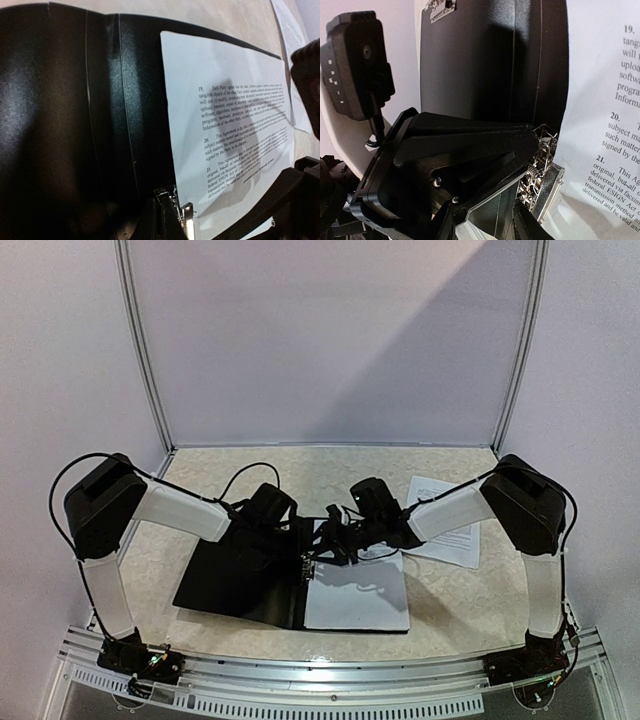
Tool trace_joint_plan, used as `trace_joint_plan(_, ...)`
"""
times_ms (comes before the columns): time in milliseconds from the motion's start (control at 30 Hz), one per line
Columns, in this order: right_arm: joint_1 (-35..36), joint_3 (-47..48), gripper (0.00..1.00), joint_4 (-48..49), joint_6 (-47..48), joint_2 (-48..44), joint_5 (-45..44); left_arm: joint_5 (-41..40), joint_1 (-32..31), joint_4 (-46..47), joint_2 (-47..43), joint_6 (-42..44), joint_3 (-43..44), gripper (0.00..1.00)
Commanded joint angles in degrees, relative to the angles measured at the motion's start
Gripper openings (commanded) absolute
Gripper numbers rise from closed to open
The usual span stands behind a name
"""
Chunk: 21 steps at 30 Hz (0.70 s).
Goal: Put the files into the folder
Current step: Clamp the file and folder together.
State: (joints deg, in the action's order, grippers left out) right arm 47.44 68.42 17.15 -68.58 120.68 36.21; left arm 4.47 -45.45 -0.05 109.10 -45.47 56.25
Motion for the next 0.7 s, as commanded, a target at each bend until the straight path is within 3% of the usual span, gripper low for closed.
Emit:
trace_joint_plan(0, -0.2, 1.1, 0.36, 0.6, -0.9, 1.7, 0.9, -0.5, -0.5, -8.6, 3.4, 1.8, -2.7, 0.02)
trace_joint_plan(233, -0.2, -0.8, 0.29, 1.7, -1.6, 0.9, 1.7, -0.2, -0.5, -8.4, 3.5, 1.7, -2.7, 0.03)
trace_joint_plan(667, 1.2, -0.5, 0.27, 4.3, -4.0, 1.8, 3.5, 0.0, -0.4, -8.1, 3.5, 1.6, -3.0, 0.02)
